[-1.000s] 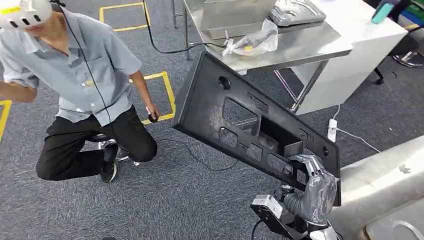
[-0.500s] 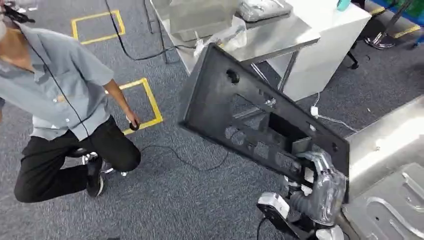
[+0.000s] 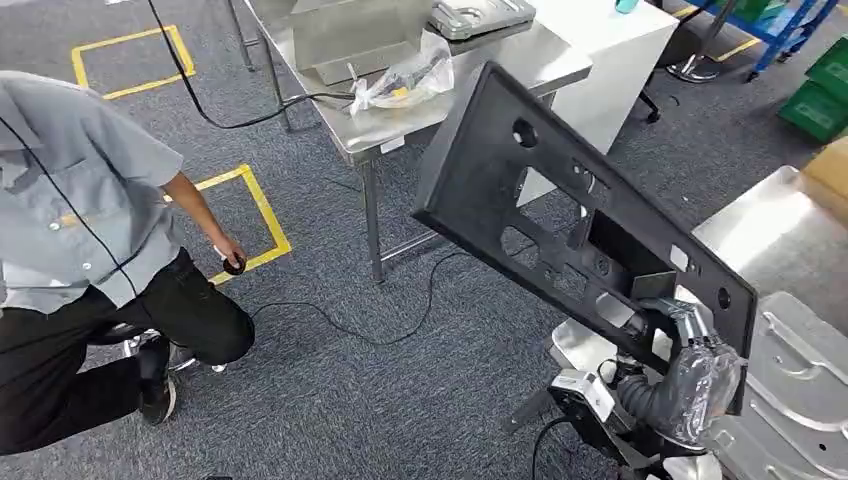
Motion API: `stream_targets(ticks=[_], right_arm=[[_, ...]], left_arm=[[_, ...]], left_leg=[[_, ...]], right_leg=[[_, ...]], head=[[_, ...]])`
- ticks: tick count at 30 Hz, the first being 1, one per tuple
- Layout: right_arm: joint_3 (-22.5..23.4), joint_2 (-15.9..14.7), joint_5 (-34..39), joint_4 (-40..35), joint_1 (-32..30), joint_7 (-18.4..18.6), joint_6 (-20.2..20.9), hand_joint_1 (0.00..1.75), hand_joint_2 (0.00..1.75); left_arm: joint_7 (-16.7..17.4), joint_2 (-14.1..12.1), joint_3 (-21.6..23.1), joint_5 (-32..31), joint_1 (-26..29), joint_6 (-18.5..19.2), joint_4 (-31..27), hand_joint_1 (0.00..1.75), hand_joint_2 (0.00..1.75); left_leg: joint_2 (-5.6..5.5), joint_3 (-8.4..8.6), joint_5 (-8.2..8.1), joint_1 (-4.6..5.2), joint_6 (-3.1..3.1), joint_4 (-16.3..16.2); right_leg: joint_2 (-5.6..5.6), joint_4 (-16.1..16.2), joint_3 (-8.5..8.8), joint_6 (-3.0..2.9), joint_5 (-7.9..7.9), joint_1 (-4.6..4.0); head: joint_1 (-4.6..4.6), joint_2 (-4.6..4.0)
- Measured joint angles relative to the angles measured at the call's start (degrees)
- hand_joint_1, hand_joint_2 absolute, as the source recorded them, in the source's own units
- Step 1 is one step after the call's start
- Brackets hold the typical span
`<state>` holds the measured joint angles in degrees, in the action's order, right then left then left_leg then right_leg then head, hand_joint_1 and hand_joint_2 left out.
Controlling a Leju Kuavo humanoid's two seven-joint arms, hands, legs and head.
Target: Take the parts from the cabinet and place them on the table.
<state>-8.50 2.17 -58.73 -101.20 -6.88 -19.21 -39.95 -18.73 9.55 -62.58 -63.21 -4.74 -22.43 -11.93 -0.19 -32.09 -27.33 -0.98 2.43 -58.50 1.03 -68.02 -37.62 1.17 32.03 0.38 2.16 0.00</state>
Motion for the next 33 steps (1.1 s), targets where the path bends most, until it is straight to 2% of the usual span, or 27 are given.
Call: stream_targets(ticks=[1, 2, 3, 4, 5, 6, 7, 8, 11, 12, 13, 14, 15, 17, 18, 19, 20, 22, 23, 24, 26, 27, 28, 29, 30, 32, 33], right_arm=[[0.6, 0.3, 0.0, 0.0, -0.1, -0.5, 0.0, 1.75, 1.75], [1.2, 0.5, 0.0, 0.0, -0.1, -0.8, 0.0, 1.75, 1.75], [1.8, 0.7, 0.0, 0.0, -0.2, -0.9, 0.0, 1.75, 1.75], [2.2, 0.9, 0.0, 0.0, -0.2, -1.0, 0.0, 1.75, 1.75], [2.6, 1.0, 0.0, 0.0, -0.2, -1.0, 0.0, 1.75, 1.75], [2.9, 1.1, 0.0, -0.1, -0.2, -1.0, 0.0, 1.75, 1.75], [3.1, 1.3, 0.0, -0.3, -0.1, -1.1, 0.0, 1.75, 1.75], [3.3, 1.4, 0.0, -0.3, 0.0, -1.1, 0.0, 1.75, 1.75], [3.8, 1.8, -0.1, -0.6, -0.1, -1.2, 0.0, 1.75, 1.75], [4.1, 1.9, -0.2, -0.6, -0.1, -1.3, 0.0, 1.75, 1.75], [4.3, 2.1, -0.3, -0.6, -0.2, -1.4, 0.0, 1.75, 1.75], [4.5, 2.4, -0.4, -0.7, -0.1, -1.6, 0.0, 1.75, 1.75], [4.6, 2.8, -0.4, -0.7, 0.0, -1.7, 0.0, 1.75, 1.75], [4.8, 3.3, -0.5, -0.6, 0.0, -1.8, 0.0, 1.75, 1.75], [4.9, 3.3, -0.5, -0.5, -0.1, -1.8, 0.0, 1.75, 1.75], [4.9, 3.3, -0.5, -0.5, -0.1, -1.8, 0.0, 1.75, 1.75], [5.0, 3.4, -0.6, -0.5, -0.1, -1.8, 0.0, 1.75, 1.75], [5.1, 3.8, -0.7, -0.5, -0.1, -1.8, 0.0, 1.75, 1.75], [5.2, 3.8, -0.7, -0.5, -0.1, -1.8, 0.0, 1.75, 1.75], [5.2, 3.9, -0.7, -0.5, 0.0, -1.8, 0.0, 1.75, 1.75], [5.2, 3.9, -0.8, -0.5, -0.1, -1.8, 0.0, 1.75, 1.75], [5.2, 3.9, -0.9, -0.5, -0.2, -1.8, 0.0, 1.75, 1.75], [5.2, 3.9, -0.9, -0.5, -0.2, -1.8, 0.0, 1.75, 1.75], [5.3, 3.9, -0.9, -0.6, -0.2, -1.8, 0.0, 1.75, 1.75], [5.3, 3.9, -0.9, -0.6, 0.0, -1.8, 0.0, 1.75, 1.75], [5.3, 3.9, -0.9, -0.5, -0.1, -1.8, 0.0, 1.75, 1.75], [5.3, 3.9, -0.9, -0.4, -0.2, -1.8, 0.0, 1.75, 1.75]], left_arm=[[0.0, 0.0, 0.0, -0.1, 0.1, 0.0, 0.0, 0.00, 1.75], [0.0, 0.0, 0.0, -0.1, 0.1, 0.0, 0.0, 0.00, 1.75], [0.0, 0.0, -0.1, -0.2, 0.1, 0.0, 0.0, 0.00, 1.75], [0.0, 0.0, -0.1, -0.2, 0.1, 0.0, 0.0, 0.00, 1.75], [0.0, 0.0, -0.2, -0.2, 0.1, 0.0, 0.0, 0.00, 1.75], [0.0, 0.1, -0.2, -0.2, 0.1, 0.0, 0.0, 0.00, 1.75], [0.0, 0.1, -0.2, -0.2, 0.1, 0.0, 0.0, 0.00, 1.75], [0.0, 0.1, -0.2, -0.2, 0.1, 0.0, 0.0, 0.00, 1.75], [0.0, 0.2, -0.2, -0.2, 0.0, 0.0, 0.0, 0.00, 1.75], [0.0, 0.3, -0.2, -0.2, -0.2, 0.0, 0.0, 0.00, 1.75], [0.0, 0.3, -0.2, -0.2, -0.2, 0.0, 0.0, 0.00, 1.75], [0.0, 0.3, -0.2, -0.2, -0.2, 0.0, 0.0, 0.00, 1.75], [0.0, 0.3, -0.2, -0.2, -0.2, 0.0, 0.0, 0.00, 1.75], [0.0, 0.3, -0.3, -0.2, -0.1, 0.0, 0.0, 0.00, 1.75], [0.1, 0.3, -0.3, -0.3, 0.0, 0.0, 0.0, 0.00, 1.75], [0.1, 0.3, -0.3, -0.3, 0.1, 0.0, 0.0, 0.00, 1.75], [0.1, 0.3, -0.3, -0.3, 0.1, 0.0, 0.0, 0.00, 1.75], [0.1, 0.3, -0.4, -0.2, 0.1, 0.0, 0.0, 0.00, 1.75], [0.1, 0.2, -0.5, -0.2, 0.1, 0.0, 0.0, 0.00, 1.75], [0.1, 0.2, -0.6, -0.2, 0.1, 0.0, 0.0, 0.00, 1.75], [0.0, 0.2, -0.7, -0.3, -0.2, 0.0, 0.0, 0.00, 1.75], [0.0, 0.2, -0.7, -0.3, -0.4, 0.1, 0.0, 0.00, 1.75], [0.1, 0.3, -0.7, -0.3, -0.3, 0.1, 0.0, 0.00, 1.75], [0.1, 0.2, -0.7, -0.2, -0.3, 0.1, 0.0, 0.00, 1.75], [0.1, 0.2, -0.7, -0.2, -0.2, 0.1, 0.0, 0.00, 1.75], [0.0, 0.2, -0.8, -0.2, -0.2, 0.1, 0.0, 0.00, 1.75], [0.0, 0.2, -0.8, -0.2, -0.1, 0.1, 0.0, 0.00, 1.75]], left_leg=[[0.53, 0.00, -0.07, 0.05, 0.05, 0.0], [1.04, 0.00, -0.14, 0.06, 0.09, 0.0], [1.49, 0.04, -0.21, 0.06, 0.06, 0.0], [1.95, 0.14, -0.30, 0.06, 0.00, 0.0], [2.40, 0.35, -0.43, 0.06, -0.12, 0.0], [2.78, 0.64, -0.60, 0.06, -0.29, 0.0], [3.12, 0.93, -0.78, 0.08, -0.51, 0.0], [3.39, 0.97, -0.99, 0.46, -0.86, 0.0], [4.39, 1.21, -1.12, 0.33, -1.66, 0.2], [4.87, 1.59, -1.22, 0.56, -2.12, 0.4], [3.79, 1.38, -1.83, 0.23, -2.41, -0.3], [2.11, 0.51, -3.18, 0.24, -2.62, -2.3], [1.30, -1.32, -5.27, 0.24, -2.63, -6.0], [0.88, -5.47, -8.52, 0.25, -2.74, -14.1], [0.85, -6.80, -8.55, 0.25, -2.73, -16.3], [0.84, -6.64, -7.07, 0.25, -2.67, -15.4], [0.75, -5.33, -4.58, 0.25, -2.54, -12.1], [-0.35, -1.14, 0.34, 0.24, -2.11, -2.7], [-2.14, -0.57, -1.05, 0.26, -1.85, -1.6], [-2.01, -0.27, -0.58, 0.42, -1.78, -0.8], [-1.47, -0.39, -0.48, 0.75, -1.38, -1.0], [-1.10, -0.35, -0.30, 0.77, -1.01, -0.8], [-0.64, -0.17, 0.07, 0.31, -0.48, -0.2], [-0.09, 0.01, 0.29, 0.23, -0.15, 0.2], [0.23, 0.05, 0.37, 0.21, 0.10, 0.4], [1.07, -0.02, 0.32, 0.31, 0.13, 0.4], [1.59, -0.03, 0.26, 0.33, 0.21, 0.3]], right_leg=[[-0.33, -4.6, -2.28, 0.17, 1.93, 0.10], [-0.40, -8.0, -4.04, 0.30, 2.87, 0.19], [-0.42, -9.0, -4.68, 0.34, 2.49, 0.30], [-0.49, -7.4, -3.99, 0.35, 0.89, 0.38], [-0.79, -3.0, -1.82, 0.22, -1.80, 0.37], [-1.45, 2.8, 1.18, -0.08, -4.49, 0.30], [-3.12, 7.8, 3.81, -0.55, -5.95, 0.04], [-4.04, 8.6, 4.10, -0.88, -5.12, -0.71], [-2.53, 8.7, 3.70, -1.43, -5.29, -0.84], [-1.90, 9.3, 3.85, -1.93, -5.59, -0.69], [-1.73, 9.8, 4.39, -2.19, -5.98, 0.00], [-1.28, 10.1, 4.56, -2.34, -6.03, 0.00], [-1.08, 10.0, 4.51, -2.73, -5.99, -0.02], [-0.24, 9.8, 4.48, -2.93, -5.85, -0.19], [0.33, 9.6, 4.45, -2.99, -5.77, -0.23], [0.95, 9.3, 4.44, -2.97, -5.62, -0.23], [1.59, 9.1, 4.47, -2.86, -5.45, -0.22], [2.67, 8.5, 4.53, -2.56, -5.08, -0.16], [2.96, 8.4, 4.32, -2.33, -4.99, -0.08], [3.40, 7.9, 4.00, -1.95, -4.79, -0.25], [3.73, 8.3, 3.91, -1.28, -5.09, 0.01], [4.07, 8.5, 3.91, -0.94, -5.24, 0.08], [4.40, 8.5, 3.93, -0.72, -5.20, -0.07], [2.34, 7.5, 3.71, -0.49, -4.39, -0.08], [0.47, 4.8, 2.41, -0.07, -2.49, -0.07], [-0.47, -3.9, -1.79, 0.49, 1.77, 0.20], [-0.51, -7.6, -3.64, 0.63, 2.90, 0.30]], head=[[-0.02, 0.00], [0.02, 0.00], [0.00, 0.00], [0.02, 0.00], [0.00, 0.00], [0.02, 0.00], [0.02, 0.00], [0.00, 0.00], [-0.02, 0.00], [-0.02, 0.00], [-0.07, 0.00], [-0.07, 0.00], [-0.13, 0.00], [-0.11, 0.00], [-0.11, 0.00], [-0.13, 0.00], [-0.13, 0.00], [-0.13, 0.00], [-0.11, 0.00], [-0.15, 0.00], [-0.13, 0.00], [-0.13, 0.00], [-0.13, 0.00], [-0.07, 0.00], [0.07, 0.00], [0.02, 0.00], [0.04, 0.00]])
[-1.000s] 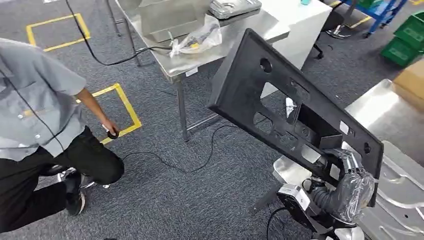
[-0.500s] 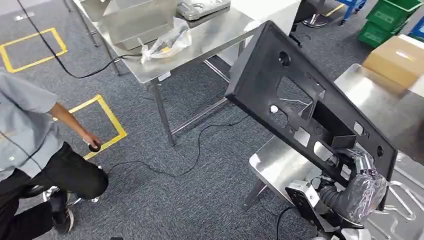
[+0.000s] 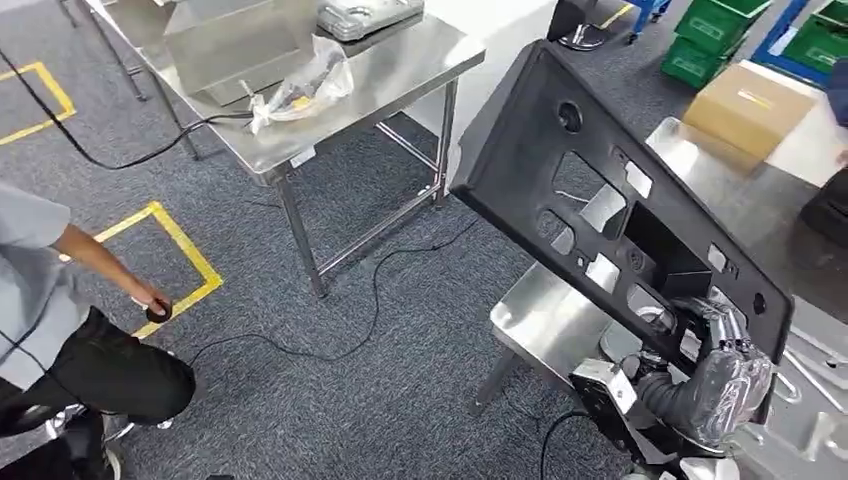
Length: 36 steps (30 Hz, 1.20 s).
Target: Take the parts from the cabinet and place them on the table.
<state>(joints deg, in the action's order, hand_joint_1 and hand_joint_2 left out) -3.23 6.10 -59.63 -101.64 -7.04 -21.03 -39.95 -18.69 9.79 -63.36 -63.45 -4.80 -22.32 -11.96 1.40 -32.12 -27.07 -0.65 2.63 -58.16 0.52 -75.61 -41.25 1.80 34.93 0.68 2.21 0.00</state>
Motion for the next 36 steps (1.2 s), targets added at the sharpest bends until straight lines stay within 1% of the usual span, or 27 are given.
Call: stream_targets(ticks=[1, 2, 4, 5, 6, 10, 11, 12, 13, 15, 16, 17, 18, 20, 21, 23, 25, 26, 27, 28, 30, 31, 32, 33, 34, 35, 36], right_arm=[[0.0, 0.0, 0.0, 0.0, 0.0, 0.0, 0.0, 1.75, 1.75], [0.0, 0.0, 0.0, 0.0, 0.0, 0.0, 0.0, 1.75, 1.75], [0.0, 0.0, 0.0, 0.0, 0.0, 0.1, 0.0, 1.75, 1.75], [0.0, 0.0, 0.0, 0.0, 0.0, 0.1, 0.0, 1.75, 1.75], [0.0, 0.0, 0.0, 0.0, 0.1, 0.1, 0.0, 1.75, 1.75], [0.0, 0.1, -0.1, 0.0, 0.1, 0.3, 0.0, 1.75, 1.75], [0.0, 0.2, -0.1, 0.0, -0.1, 0.3, 0.0, 1.75, 1.75], [0.0, 0.2, -0.2, 0.0, 0.1, 0.3, 0.0, 1.75, 1.75], [0.0, 0.3, -0.2, 0.0, 0.2, 0.3, 0.0, 1.75, 1.75], [0.0, 0.4, -0.2, 0.0, 0.1, 0.3, 0.0, 1.75, 1.75], [0.0, 0.4, -0.2, 0.1, 0.1, 0.3, 0.0, 1.75, 1.75], [0.0, 0.4, -0.2, 0.1, 0.1, 0.3, 0.0, 1.75, 1.75], [0.0, 0.4, -0.2, 0.1, 0.1, 0.3, 0.0, 1.75, 1.75], [0.0, 0.4, -0.2, 0.1, 0.1, 0.3, 0.0, 1.75, 1.75], [0.0, 0.4, -0.2, 0.1, 0.1, 0.3, 0.0, 1.75, 1.75], [0.0, 0.5, -0.2, 0.1, 0.1, 0.3, 0.0, 1.75, 1.75], [0.0, 0.5, -0.3, 0.1, 0.0, 0.5, 0.0, 1.75, 1.75], [0.0, 0.5, -0.4, 0.1, 0.0, 0.6, 0.0, 1.75, 1.75], [0.0, 0.5, -0.5, 0.0, 0.0, 0.7, 0.0, 1.75, 1.75], [0.0, 0.5, -0.6, 0.0, 0.2, 0.8, 0.0, 1.75, 1.75], [0.0, 0.5, -0.7, 0.1, 0.1, 0.9, 0.0, 1.75, 1.75], [0.0, 0.5, -0.7, 0.2, 0.0, 1.0, 0.0, 1.75, 1.75], [0.0, 0.5, -0.8, 0.4, 0.0, 1.1, 0.0, 1.75, 1.75], [0.0, 0.5, -0.8, 0.4, 0.0, 1.2, 0.0, 1.75, 1.75], [0.0, 0.5, -0.8, 0.4, 0.1, 1.3, 0.0, 1.75, 1.75], [0.0, 0.5, -0.9, 0.4, 0.1, 1.3, 0.0, 1.75, 1.75], [0.0, 0.5, -0.9, 0.4, 0.1, 1.3, 0.0, 1.75, 1.75]], left_arm=[[0.0, 0.0, 0.0, 0.0, 0.0, 0.0, 0.0, 0.00, 1.75], [0.0, 0.0, 0.0, 0.0, 0.0, 0.0, 0.0, 0.00, 1.75], [0.0, 0.0, 0.0, 0.0, 0.0, 0.0, 0.0, 0.00, 1.75], [0.0, 0.0, 0.0, 0.0, 0.0, 0.0, 0.0, 0.00, 1.75], [0.0, 0.1, 0.0, 0.0, 0.0, 0.0, 0.0, 0.00, 1.75], [0.0, 0.1, 0.0, 0.0, -0.2, 0.0, 0.0, 0.00, 1.75], [0.0, 0.1, 0.0, 0.0, -0.2, 0.0, 0.0, 0.00, 1.75], [0.0, 0.1, 0.0, 0.0, -0.2, 0.0, 0.0, 0.00, 1.75], [0.0, 0.1, 0.0, 0.0, -0.2, 0.0, 0.0, 0.00, 1.75], [0.1, 0.1, -0.1, 0.0, -0.1, 0.0, 0.0, 0.00, 1.75], [0.1, 0.1, -0.1, 0.0, 0.0, 0.0, 0.0, 0.00, 1.75], [0.1, 0.1, -0.1, 0.0, 0.1, 0.0, 0.0, 0.00, 1.75], [0.1, 0.1, -0.1, 0.0, 0.1, 0.0, 0.0, 0.00, 1.75], [0.1, 0.0, -0.1, 0.0, 0.1, 0.0, 0.0, 0.00, 1.75], [0.1, -0.1, -0.1, 0.0, 0.2, 0.0, 0.0, 0.00, 1.75], [0.1, -0.2, -0.1, 0.0, 0.0, 0.0, 0.0, 0.00, 1.75], [0.0, -0.2, -0.1, 0.0, -0.3, 0.0, 0.0, 0.00, 1.75], [0.1, 0.0, -0.1, 0.0, -0.3, 0.0, 0.0, 0.00, 1.75], [0.0, -0.1, -0.1, 0.0, -0.2, 0.0, 0.0, 0.00, 1.75], [0.0, -0.1, -0.1, 0.0, -0.2, 0.0, 0.0, 0.00, 1.75], [0.0, -0.1, -0.1, 0.0, -0.1, 0.0, 0.0, 0.00, 1.75], [0.0, -0.1, -0.1, 0.0, 0.0, 0.0, 0.0, 0.00, 1.75], [0.0, -0.1, -0.1, 0.0, 0.0, 0.0, 0.0, 0.00, 1.75], [0.0, -0.1, -0.1, 0.0, 0.0, 0.0, 0.0, 0.00, 1.75], [0.0, -0.1, -0.1, 0.0, 0.0, 0.0, 0.0, 0.00, 1.75], [0.0, 0.0, -0.1, 0.0, -0.1, 0.0, 0.0, 0.00, 1.75], [0.0, 0.0, -0.1, 0.0, -0.1, 0.0, 0.0, 0.00, 1.75]], left_leg=[[0.47, 0.02, -0.06, 0.00, -0.03, 0.0], [0.88, 0.09, -0.14, 0.01, -0.06, 0.0], [1.63, 0.50, -0.35, 0.03, -0.33, 0.0], [1.95, 0.74, -0.48, 0.06, -0.52, 0.0], [2.26, 0.80, -0.70, 0.44, -0.88, -0.2], [4.03, 1.48, -1.00, 0.56, -2.05, 0.4], [2.91, 1.28, -1.67, 0.26, -2.42, -0.4], [0.91, 0.37, -3.09, 0.24, -2.63, -2.4], [-0.21, -1.47, -5.33, 0.14, -2.78, -6.3], [-0.79, -6.01, -9.10, 0.11, -3.11, -15.3], [-0.79, -7.28, -9.17, 0.10, -3.17, -17.5], [-0.80, -7.10, -7.66, 0.10, -3.15, -16.6], [-0.83, -5.85, -5.25, 0.10, -3.04, -13.5], [-2.00, -1.65, 0.04, 0.10, -2.60, -3.9], [-4.08, -0.51, -0.43, 0.19, -2.16, -1.4], [-3.72, -0.29, -0.41, 0.20, -1.95, -0.6], [-3.08, -0.12, -0.16, 0.22, -1.19, -0.3], [-2.32, 0.29, 0.27, -0.35, -0.64, 0.5], [-2.00, 0.50, 0.35, -0.30, -0.35, 0.8], [-1.56, 0.52, 0.36, -0.29, -0.24, 0.9], [-0.60, 0.50, 0.23, -0.25, -0.11, 0.8], [-0.12, 0.50, 0.15, -0.27, -0.13, 0.8], [0.35, 0.55, 0.05, -0.29, -0.22, 0.7], [0.74, 0.67, -0.11, -0.30, -0.38, 0.7], [1.16, 0.92, -0.33, -0.33, -0.49, 0.6], [1.46, 1.21, -0.58, -0.35, -0.78, 0.5], [1.80, 1.46, -0.85, -0.26, -1.17, 0.5]], right_leg=[[-0.03, -1.2, -0.68, 0.05, -0.26, 0.07], [-0.14, 0.4, -0.01, 0.01, -1.91, 0.08], [-1.00, 9.8, 4.81, -0.52, -7.02, -0.03], [-2.44, 14.5, 7.37, -1.05, -8.83, -0.29], [-4.25, 16.6, 8.12, -1.61, -7.97, -1.15], [-2.12, 17.1, 7.81, -2.80, -8.35, -1.18], [-1.72, 17.7, 8.42, -3.15, -8.82, -0.54], [-1.27, 17.9, 8.50, -3.60, -8.95, -0.37], [-0.93, 17.9, 8.45, -3.73, -8.96, -0.40], [0.09, 17.9, 8.43, -3.88, -8.89, -0.50], [0.76, 17.7, 8.41, -3.89, -8.89, -0.53], [1.42, 17.6, 8.44, -3.92, -8.83, -0.54], [2.05, 17.4, 8.46, -3.86, -8.69, -0.53], [3.17, 16.8, 8.47, -3.53, -8.29, -0.49], [3.53, 16.4, 8.25, -3.25, -8.03, -0.64], [4.10, 16.1, 7.74, -2.67, -8.07, -0.41], [4.91, 16.5, 7.74, -1.90, -8.27, -0.48], [4.64, 16.1, 7.81, -1.78, -7.91, -0.36], [2.42, 14.7, 7.24, -1.47, -6.81, -0.62], [1.25, 11.5, 5.58, -1.19, -4.88, -0.46], [0.22, 2.4, 1.01, -0.52, -0.89, 0.00], [0.12, -0.4, -0.57, -0.28, -0.36, 0.19], [0.00, -0.6, -0.85, -0.10, -1.13, 0.40], [-0.21, 2.0, 0.24, 0.04, -3.22, 0.64], [-0.59, 6.4, 2.51, 0.07, -5.92, 0.74], [-1.56, 11.8, 5.33, 0.01, -8.57, 0.74], [-3.86, 16.1, 7.30, -0.20, -8.90, 0.53]], head=[[-0.02, 0.00], [0.00, 0.00], [0.00, 0.00], [0.00, 0.00], [-0.02, 0.00], [-0.04, 0.00], [-0.11, 0.00], [-0.13, 0.00], [-0.24, 0.00], [-0.28, 0.00], [-0.31, 0.00], [-0.28, 0.00], [-0.31, 0.00], [-0.31, 0.00], [-0.24, 0.00], [-0.26, 0.00], [-0.28, 0.00], [-0.33, 0.00], [-0.04, 0.00], [0.11, 0.00], [0.11, 0.00], [0.11, 0.00], [0.11, 0.00], [0.11, 0.00], [0.11, 0.00], [0.13, 0.00], [0.13, 0.00]])
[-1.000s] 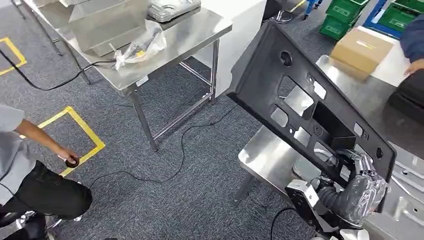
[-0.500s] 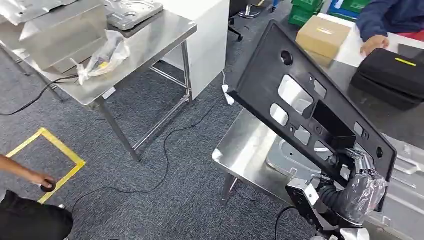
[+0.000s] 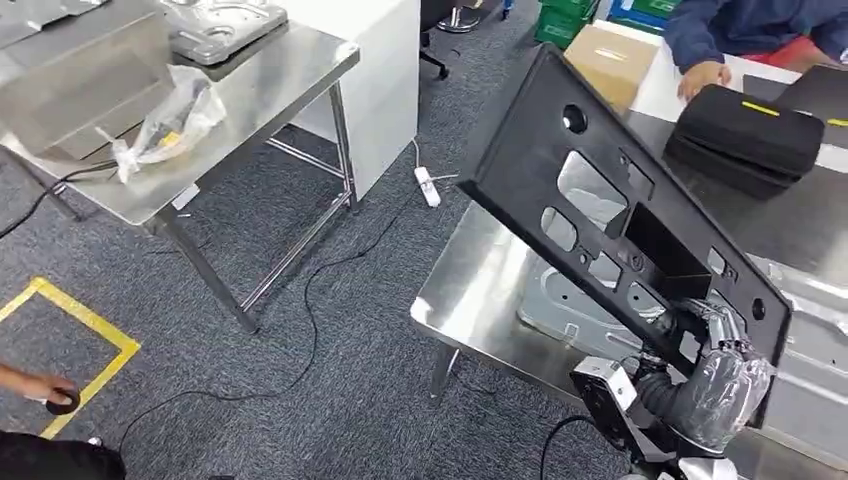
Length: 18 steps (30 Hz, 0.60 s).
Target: Take the parts from the cabinet and place them on the table.
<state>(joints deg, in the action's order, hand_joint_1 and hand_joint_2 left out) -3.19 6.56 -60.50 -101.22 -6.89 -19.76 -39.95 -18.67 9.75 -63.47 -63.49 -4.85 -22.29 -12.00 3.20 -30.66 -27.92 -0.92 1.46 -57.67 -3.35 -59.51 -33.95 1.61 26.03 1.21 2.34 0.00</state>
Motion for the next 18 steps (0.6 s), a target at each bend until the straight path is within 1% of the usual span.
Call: stream_targets(ticks=[1, 3, 4, 5, 6, 7, 8, 9, 10, 11, 12, 13, 14, 15, 16, 17, 18], right_arm=[[0.0, 0.0, 0.0, 0.0, 0.1, 0.0, 0.0, 1.75, 1.75], [0.0, 0.0, 0.0, 0.0, 0.0, 0.1, 0.0, 1.75, 1.75], [0.0, 0.0, 0.0, 0.0, 0.0, 0.1, 0.0, 1.75, 1.75], [0.0, 0.0, 0.0, 0.0, 0.0, 0.0, 0.0, 1.75, 1.75], [0.0, 0.0, 0.0, 0.0, 0.0, 0.0, 0.0, 1.75, 1.75], [0.0, 0.0, 0.0, 0.0, 0.1, 0.0, 0.0, 1.75, 1.75], [0.0, 0.0, 0.0, 0.0, 0.1, 0.0, 0.0, 1.75, 1.75], [0.0, 0.0, 0.0, 0.0, 0.1, 0.0, 0.0, 1.75, 1.75], [0.0, 0.0, 0.0, 0.1, 0.0, 0.0, 0.0, 1.75, 1.75], [0.0, 0.0, 0.0, 0.1, 0.0, 0.0, 0.0, 1.75, 1.75], [0.0, 0.0, 0.0, 0.1, 0.0, 0.0, 0.0, 1.75, 1.75], [0.0, 0.0, 0.0, 0.1, 0.0, 0.0, 0.0, 1.75, 1.75], [0.0, 0.0, 0.0, 0.1, 0.0, 0.0, 0.0, 1.75, 1.75], [0.0, 0.0, 0.0, 0.1, 0.0, 0.0, 0.0, 1.75, 1.75], [0.0, 0.0, 0.0, 0.1, 0.0, 0.0, 0.0, 1.75, 1.75], [0.0, 0.0, 0.0, 0.1, 0.0, 0.0, 0.0, 1.75, 1.75], [0.0, 0.0, 0.0, 0.1, -0.1, 0.0, 0.0, 1.75, 1.75]], left_arm=[[0.0, 0.0, 0.0, 0.0, 0.0, 0.0, 0.0, 0.00, 1.75], [0.0, 0.0, 0.0, 0.0, -0.1, 0.0, 0.0, 0.00, 1.75], [0.0, 0.0, 0.0, 0.0, -0.1, 0.0, 0.0, 0.00, 1.75], [0.0, 0.0, 0.0, 0.0, -0.2, 0.0, 0.0, 0.00, 1.75], [0.0, 0.0, 0.0, 0.0, -0.2, 0.0, 0.0, 0.00, 1.75], [0.0, 0.0, 0.0, 0.0, -0.2, 0.0, 0.0, 0.00, 1.75], [0.0, 0.0, 0.0, 0.0, -0.1, 0.0, 0.0, 0.00, 1.75], [0.0, 0.0, 0.0, 0.0, -0.1, 0.0, 0.0, 0.00, 1.75], [0.0, 0.0, 0.0, -0.1, 0.0, 0.0, 0.0, 0.00, 1.75], [0.1, 0.0, 0.0, -0.1, 0.0, 0.0, 0.0, 0.00, 1.75], [0.1, 0.0, 0.0, -0.1, 0.0, 0.0, 0.0, 0.00, 1.75], [0.1, 0.0, 0.0, -0.1, 0.1, 0.0, 0.0, 0.00, 1.75], [0.1, 0.0, 0.0, 0.0, 0.1, 0.0, 0.0, 0.00, 1.75], [0.0, -0.1, 0.0, 0.0, 0.1, 0.1, 0.0, 0.00, 1.75], [0.0, -0.3, 0.0, 0.0, 0.2, 0.1, 0.0, 0.00, 1.75], [0.0, -0.3, 0.0, 0.0, 0.1, 0.2, 0.0, 0.00, 1.75], [-0.1, -0.3, 0.0, 0.0, -0.1, 0.2, 0.0, 0.00, 1.75]], left_leg=[[0.23, -0.02, -0.31, 0.39, -0.50, -0.3], [1.01, 0.23, -0.40, 0.38, -1.01, 0.0], [1.54, 0.52, -0.44, 0.35, -1.39, 0.1], [1.33, 0.62, -0.83, 0.14, -1.93, -0.1], [-0.35, 0.42, -1.61, 0.05, -2.10, -1.1], [-1.64, -0.89, -3.58, 0.02, -2.07, -3.8], [-2.30, -3.28, -6.29, -0.04, -2.13, -8.8], [-2.57, -5.81, -8.44, -0.04, -2.24, -13.9], [-2.61, -7.79, -9.55, -0.04, -2.30, -17.8], [-2.62, -8.61, -9.08, -0.04, -2.22, -19.0], [-2.63, -8.06, -7.37, -0.04, -2.10, -17.4], [-2.73, -6.36, -4.59, -0.03, -1.88, -13.4], [-3.34, -4.00, -1.59, -0.03, -1.55, -7.9], [-5.08, -1.93, 0.54, -0.03, -1.10, -3.1], [-6.33, -1.15, -0.01, 0.06, -0.87, -0.9], [-5.88, -1.23, 0.02, 0.13, -0.89, -1.0], [-5.69, -1.21, 0.03, 0.35, -0.79, -0.9]], right_leg=[[0.13, 0.4, 0.11, -0.55, 0.19, -0.67], [1.09, 0.2, -0.18, -1.06, 0.34, -0.86], [1.68, 0.2, -0.21, -1.41, 0.33, -0.99], [2.23, 0.8, 0.16, -2.07, -0.03, -0.32], [2.45, 1.0, 0.31, -2.32, -0.10, -0.34], [2.70, 1.0, 0.29, -2.86, -0.12, -0.32], [3.08, 1.0, 0.23, -3.05, -0.10, -0.36], [3.53, 1.0, 0.19, -3.20, -0.04, -0.48], [4.06, 0.9, 0.11, -3.21, -0.04, -0.58], [4.66, 0.8, 0.12, -3.22, -0.03, -0.67], [5.26, 0.8, 0.20, -3.22, -0.02, -0.70], [5.93, 0.7, 0.30, -3.19, 0.00, -0.73], [6.54, 0.7, 0.43, -3.11, 0.04, -0.75], [6.97, 0.5, 0.39, -2.97, 0.13, -0.68], [7.37, 0.0, 0.08, -2.56, 0.39, -1.14], [7.77, 0.0, -0.10, -2.22, 0.27, -0.84], [8.01, 0.1, -0.20, -1.88, 0.22, -0.78]], head=[[-0.06, 0.00], [-0.11, 0.00], [-0.09, 0.00], [-0.15, 0.00], [-0.11, 0.00], [-0.18, 0.00], [-0.20, 0.00], [-0.22, 0.00], [-0.20, 0.00], [-0.22, 0.00], [-0.22, 0.00], [-0.22, 0.00], [-0.22, 0.00], [-0.20, 0.00], [-0.20, 0.00], [-0.19, 0.00], [-0.15, 0.00]])
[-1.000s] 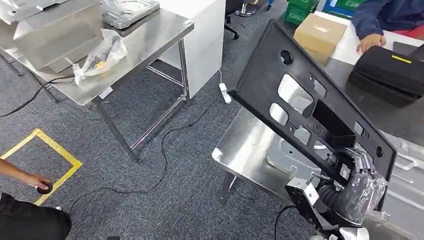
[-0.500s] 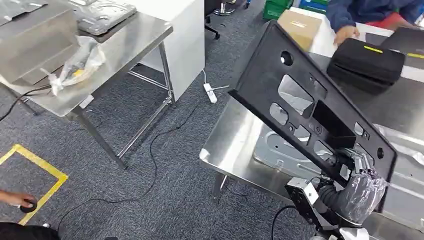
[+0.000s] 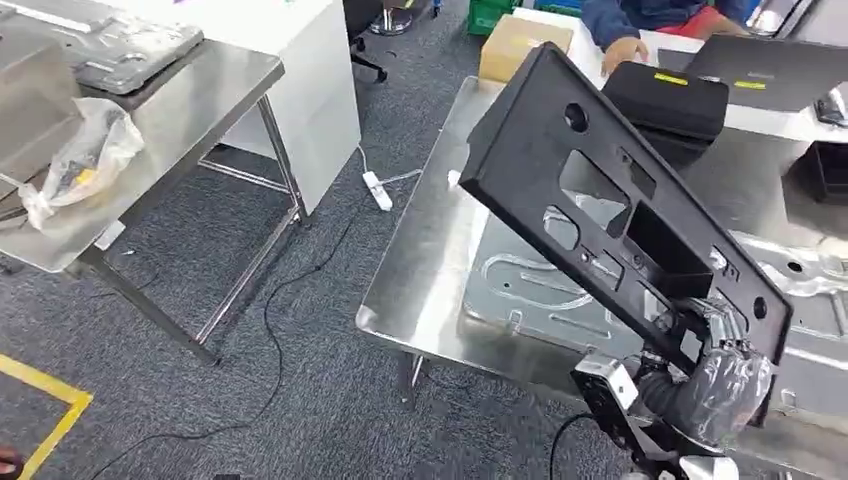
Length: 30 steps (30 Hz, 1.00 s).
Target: Take the parts from the cabinet and place them on the table.
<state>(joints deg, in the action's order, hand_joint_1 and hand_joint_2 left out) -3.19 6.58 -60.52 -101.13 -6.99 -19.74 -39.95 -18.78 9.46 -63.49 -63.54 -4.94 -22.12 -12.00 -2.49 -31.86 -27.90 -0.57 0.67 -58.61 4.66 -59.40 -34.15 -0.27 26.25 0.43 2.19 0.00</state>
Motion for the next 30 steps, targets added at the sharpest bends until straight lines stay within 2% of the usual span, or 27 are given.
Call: stream_targets(ticks=[1, 2, 3, 4, 5, 6, 7, 8, 9, 10, 11, 12, 13, 14, 17, 18, 19, 20, 21, 22, 23, 24, 25, 27, 28, 29, 30], right_arm=[[0.0, 0.0, 0.0, 0.0, -0.1, 0.0, 0.0, 1.75, 1.75], [0.0, 0.0, 0.0, 0.0, -0.1, 0.1, 0.0, 1.75, 1.75], [0.0, 0.0, 0.0, 0.0, -0.3, 0.1, 0.0, 1.75, 1.75], [0.0, 0.0, 0.0, 0.0, -0.2, 0.2, 0.0, 1.75, 1.75], [0.0, 0.0, 0.0, 0.0, -0.1, 0.2, 0.0, 1.75, 1.75], [-0.1, 0.0, 0.0, 0.0, -0.1, 0.2, 0.0, 1.75, 1.75], [-0.1, 0.0, 0.0, 0.1, -0.2, 0.3, 0.0, 1.75, 1.75], [-0.1, 0.0, 0.0, 0.3, -0.3, 0.3, 0.0, 1.75, 1.75], [-0.1, 0.0, 0.0, 0.5, -0.3, 0.4, 0.0, 1.75, 1.75], [-0.1, 0.0, 0.0, 0.5, -0.3, 0.5, 0.0, 1.75, 1.75], [-0.1, 0.0, 0.0, 0.5, -0.3, 0.5, 0.0, 1.75, 1.75], [-0.1, 0.0, -0.1, 0.5, -0.3, 0.5, 0.0, 1.75, 1.75], [-0.2, 0.0, -0.1, 0.5, -0.2, 0.5, 0.0, 1.75, 1.75], [-0.2, 0.0, -0.1, 0.5, -0.2, 0.5, 0.0, 1.75, 1.75], [-0.3, -0.1, -0.3, 0.5, -0.3, 0.7, 0.0, 1.75, 1.75], [-0.5, -0.1, -0.4, 0.5, -0.3, 0.7, 0.0, 1.75, 1.75], [-0.6, -0.2, -0.5, 0.5, -0.1, 0.8, 0.0, 1.75, 1.75], [-1.0, -0.2, -0.6, 0.6, 0.1, 0.9, 0.0, 1.75, 1.75], [-1.4, -0.2, -0.8, 0.8, 0.1, 1.0, 0.0, 1.75, 1.75], [-1.9, -0.4, -1.1, 1.1, 0.2, 1.3, 0.0, 1.75, 1.75], [-2.5, -0.6, -1.3, 1.4, 0.4, 1.5, 0.0, 1.75, 1.75], [-3.1, -0.9, -1.4, 1.8, 0.7, 1.9, 0.0, 1.75, 1.75], [-3.7, -1.2, -1.4, 2.1, 0.9, 2.1, 0.0, 1.75, 1.75], [-4.5, -1.4, -1.6, 2.6, 1.4, 2.1, 0.0, 1.75, 1.75], [-5.0, -1.6, -1.6, 2.8, 1.7, 2.3, 0.0, 1.75, 1.75], [-5.3, -1.8, -1.7, 3.1, 2.0, 2.3, 0.1, 1.75, 1.75], [-5.7, -1.9, -1.7, 3.3, 2.3, 2.5, 0.1, 1.75, 1.75]], left_arm=[[0.0, 0.0, 0.0, 0.0, -0.1, 0.1, 0.0, 0.00, 1.75], [0.0, 0.2, 0.0, 0.0, -0.1, 0.2, 0.0, 0.00, 1.75], [0.0, 0.4, 0.0, 0.0, -0.1, 0.3, 0.0, 0.00, 1.75], [-0.1, 0.3, 0.0, 0.0, 0.0, 0.3, -0.1, 0.00, 1.75], [-0.1, 0.3, 0.0, 0.0, 0.0, 0.3, -0.1, 0.00, 1.75], [-0.1, 0.3, 0.0, 0.0, 0.0, 0.3, -0.1, 0.00, 1.75], [-0.1, 0.3, 0.0, 0.0, 0.1, 0.3, -0.1, 0.00, 1.75], [-0.1, 0.3, 0.0, 0.0, 0.1, 0.3, -0.1, 0.00, 1.75], [-0.1, 0.3, 0.0, 0.0, 0.1, 0.3, -0.1, 0.00, 1.75], [-0.1, 0.3, 0.0, 0.0, 0.1, 0.4, -0.1, 0.00, 1.75], [-0.1, 0.4, 0.0, 0.0, 0.1, 0.5, -0.1, 0.00, 1.75], [-0.1, 0.4, 0.0, 0.0, 0.1, 0.5, -0.1, 0.00, 1.75], [-0.1, 0.4, 0.0, 0.0, 0.1, 0.5, -0.1, 0.00, 1.75], [-0.1, 0.4, 0.0, 0.0, 0.0, 0.5, -0.1, 0.00, 1.75], [-0.1, 0.4, 0.0, -0.1, -0.1, 0.5, -0.1, 0.00, 1.75], [-0.1, 0.4, 0.0, -0.1, -0.1, 0.5, -0.1, 0.00, 1.75], [-0.1, 0.4, 0.0, -0.1, -0.2, 0.6, -0.1, 0.00, 1.75], [-0.2, 0.4, 0.0, -0.2, -0.2, 0.6, -0.1, 0.00, 1.75], [-0.1, 0.4, 0.0, -0.2, -0.1, 0.6, -0.1, 0.00, 1.75], [-0.1, 0.4, 0.0, -0.3, 0.0, 0.7, -0.1, 0.00, 1.75], [-0.1, 0.4, 0.0, -0.4, 0.1, 0.7, -0.1, 0.00, 1.75], [-0.1, 0.4, 0.0, -0.6, 0.0, 0.7, -0.1, 0.00, 1.75], [-0.1, 0.4, 0.0, -0.7, 0.1, 0.7, -0.1, 0.00, 1.75], [-0.1, 0.2, 0.0, -0.7, 0.0, 0.7, -0.2, 0.00, 1.75], [-0.1, 0.0, 0.0, -0.8, 0.0, 0.7, -0.2, 0.00, 1.75], [-0.1, -0.2, 0.0, -0.8, 0.0, 0.7, -0.2, 0.00, 1.75], [-0.1, -0.2, 0.0, -0.8, -0.1, 0.7, -0.2, 0.00, 1.75]], left_leg=[[0.29, 0.06, 0.06, 0.09, 0.30, 0.0], [0.81, 0.33, 0.49, -0.36, 0.87, 0.7], [1.56, 0.60, 0.83, -0.58, 1.20, 1.1], [1.86, 0.71, 0.92, -0.63, 1.65, 1.5], [2.35, 0.65, 0.93, -0.59, 1.70, 1.5], [2.71, 0.65, 0.90, -0.51, 1.74, 1.4], [3.26, 0.65, 0.82, -0.49, 1.78, 1.4], [3.71, 0.68, 0.70, -0.50, 1.74, 1.4], [4.20, 0.80, 0.60, -0.52, 1.66, 1.4], [4.58, 0.98, 0.46, -0.52, 1.48, 1.4], [4.95, 1.26, 0.26, -0.54, 1.27, 1.4], [5.25, 1.59, 0.04, -0.54, 0.96, 1.4], [5.55, 1.73, -0.26, -0.17, 0.50, 1.3], [5.79, 1.75, -0.44, -0.05, 0.14, 1.2], [6.94, 2.20, -0.64, -0.07, -0.81, 1.4], [6.47, 2.07, -1.33, -0.46, -1.14, 0.9], [4.94, 1.38, -2.64, -0.43, -1.15, -1.0], [3.79, -0.46, -4.75, -0.44, -1.16, -4.9], [3.32, -2.86, -6.94, -0.45, -1.28, -9.7], [3.15, -5.08, -8.45, -0.45, -1.35, -13.9], [3.11, -6.73, -8.84, -0.44, -1.37, -16.7], [3.10, -6.94, -7.60, -0.44, -1.28, -16.4], [3.06, -6.12, -5.70, -0.44, -1.10, -14.0], [2.40, -2.05, -0.16, -0.42, -0.48, -4.4], [0.54, -0.67, 0.67, -0.31, 0.02, -0.5], [0.11, -0.39, 0.39, -0.18, 0.03, 0.2], [0.56, -0.35, 0.55, -0.09, -0.03, 0.2]], right_leg=[[0.38, 0.2, 0.02, 0.41, -0.15, 0.15], [0.76, 0.3, -0.02, 0.82, -0.23, -0.09], [-0.36, -0.4, 0.04, 0.88, 0.28, 0.07], [-2.53, -2.4, -1.01, 1.23, 1.92, -0.09], [-3.56, -6.2, -2.82, 1.56, 4.14, 0.11], [-3.97, -10.5, -4.91, 1.87, 6.19, 0.34], [-4.07, -14.6, -6.87, 2.15, 7.62, 0.50], [-4.10, -16.5, -7.91, 2.33, 7.72, 0.61], [-4.19, -15.5, -7.46, 2.50, 6.38, 0.82], [-4.49, -11.9, -5.70, 2.56, 4.04, 0.98], [-5.06, -6.9, -3.05, 2.48, 1.48, 1.01], [-6.17, -1.8, -0.32, 2.29, -0.65, 0.98], [-8.02, 0.4, 0.75, 1.90, 0.17, 0.49], [-7.18, 0.6, 0.52, 1.26, -0.12, 0.22], [-5.84, 0.5, 0.19, 0.36, -0.02, 0.01], [-5.52, 1.0, 0.70, -0.19, -0.29, 0.60], [-5.26, 1.1, 0.81, -0.60, -0.30, 0.56], [-5.02, 1.1, 0.78, -0.92, -0.28, 0.53], [-4.62, 1.1, 0.80, -1.02, -0.22, 0.45], [-4.24, 1.0, 0.81, -1.17, -0.13, 0.31], [-3.73, 0.9, 0.80, -1.23, -0.09, 0.19], [-3.11, 0.8, 0.83, -1.31, 0.00, 0.12], [-2.61, 0.6, 0.89, -1.34, 0.06, 0.07], [-1.55, 0.5, 1.12, -1.17, 0.20, -0.03], [-1.30, 0.4, 1.04, -1.06, 0.26, 0.13], [-1.04, 0.1, 0.76, -0.65, 0.38, -0.28], [-0.79, 0.1, 0.54, -0.26, 0.23, 0.05]], head=[[-0.04, 0.00], [-0.02, 0.00], [-0.02, 0.00], [0.53, 0.00], [0.48, 0.00], [0.50, 0.00], [0.48, 0.00], [0.50, 0.00], [0.50, 0.00], [0.48, 0.00], [0.50, 0.00], [0.48, 0.00], [0.50, 0.00], [0.39, 0.00], [0.42, 0.00], [0.39, 0.00], [0.39, 0.00], [0.24, 0.00], [0.20, 0.00], [0.22, 0.00], [0.20, 0.00], [0.20, 0.00], [0.17, 0.00], [0.20, 0.00], [0.22, 0.00], [0.22, 0.00], [0.17, 0.00]])
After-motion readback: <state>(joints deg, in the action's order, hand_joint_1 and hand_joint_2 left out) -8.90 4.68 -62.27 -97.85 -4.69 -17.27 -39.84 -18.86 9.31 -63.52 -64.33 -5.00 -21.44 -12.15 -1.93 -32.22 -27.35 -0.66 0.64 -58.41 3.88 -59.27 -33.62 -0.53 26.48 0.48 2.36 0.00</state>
